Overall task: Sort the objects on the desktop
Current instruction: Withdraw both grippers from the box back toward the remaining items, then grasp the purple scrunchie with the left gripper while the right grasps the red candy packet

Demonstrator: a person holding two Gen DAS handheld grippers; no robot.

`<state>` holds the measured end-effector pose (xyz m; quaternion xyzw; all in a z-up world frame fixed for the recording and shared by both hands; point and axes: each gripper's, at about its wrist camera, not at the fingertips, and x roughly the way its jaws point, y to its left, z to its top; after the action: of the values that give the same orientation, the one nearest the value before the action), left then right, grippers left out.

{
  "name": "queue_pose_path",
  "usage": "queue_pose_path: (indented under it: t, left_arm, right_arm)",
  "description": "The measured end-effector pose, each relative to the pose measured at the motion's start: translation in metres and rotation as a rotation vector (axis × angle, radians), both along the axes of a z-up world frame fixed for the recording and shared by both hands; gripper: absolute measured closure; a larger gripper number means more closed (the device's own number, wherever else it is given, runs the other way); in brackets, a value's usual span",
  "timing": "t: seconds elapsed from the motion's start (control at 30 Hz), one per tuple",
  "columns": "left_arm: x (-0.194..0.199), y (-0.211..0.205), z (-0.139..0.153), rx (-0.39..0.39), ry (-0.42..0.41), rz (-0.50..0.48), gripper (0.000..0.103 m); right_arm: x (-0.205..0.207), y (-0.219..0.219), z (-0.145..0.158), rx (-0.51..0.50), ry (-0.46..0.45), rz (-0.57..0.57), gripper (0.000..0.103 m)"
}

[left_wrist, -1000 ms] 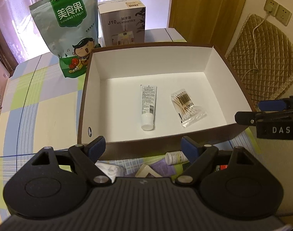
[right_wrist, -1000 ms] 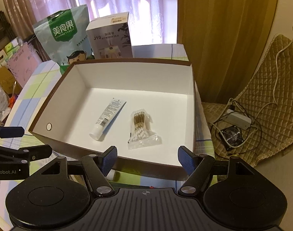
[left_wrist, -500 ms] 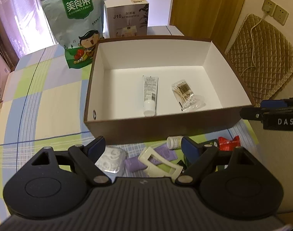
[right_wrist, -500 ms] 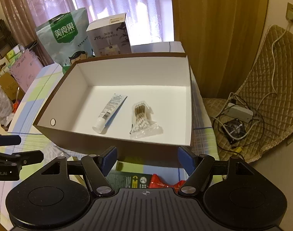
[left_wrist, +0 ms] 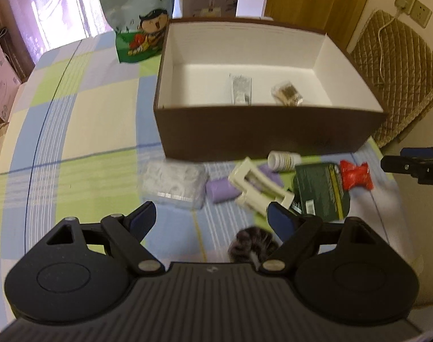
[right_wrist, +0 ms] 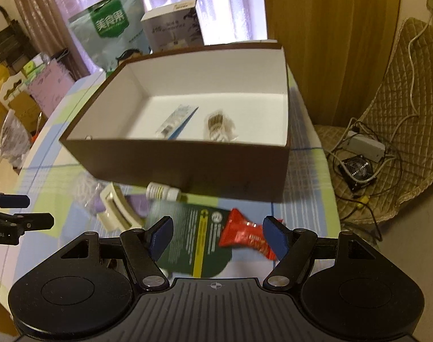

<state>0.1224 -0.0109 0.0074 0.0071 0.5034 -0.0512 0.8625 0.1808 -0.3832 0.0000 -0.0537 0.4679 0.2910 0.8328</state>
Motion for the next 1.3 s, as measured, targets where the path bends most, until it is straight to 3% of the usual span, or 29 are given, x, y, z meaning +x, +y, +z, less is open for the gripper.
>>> queue_pose_path:
  t: [0.6,1.07,1.3]
  left_arm:
    - [-0.03,-0.02,-0.039,-0.01,0.081,-0.129,0.02]
    - [-0.015,-0.03,-0.073,-0.044,0.124,-0.157,0.021]
    - [0.002,-0.036,-0.088,-0.03,0.14,-0.155,0.021]
  right_arm:
    - [-0.011,-0.016,-0.044,-0.079,0.071,-0.013,0.027]
    - [0.005,-0.032,-0.06,-0.107,0.09,-0.019,0.027]
    - [0.007,-0.033,-0.06,-0.152,-0.008,0.152,0.027]
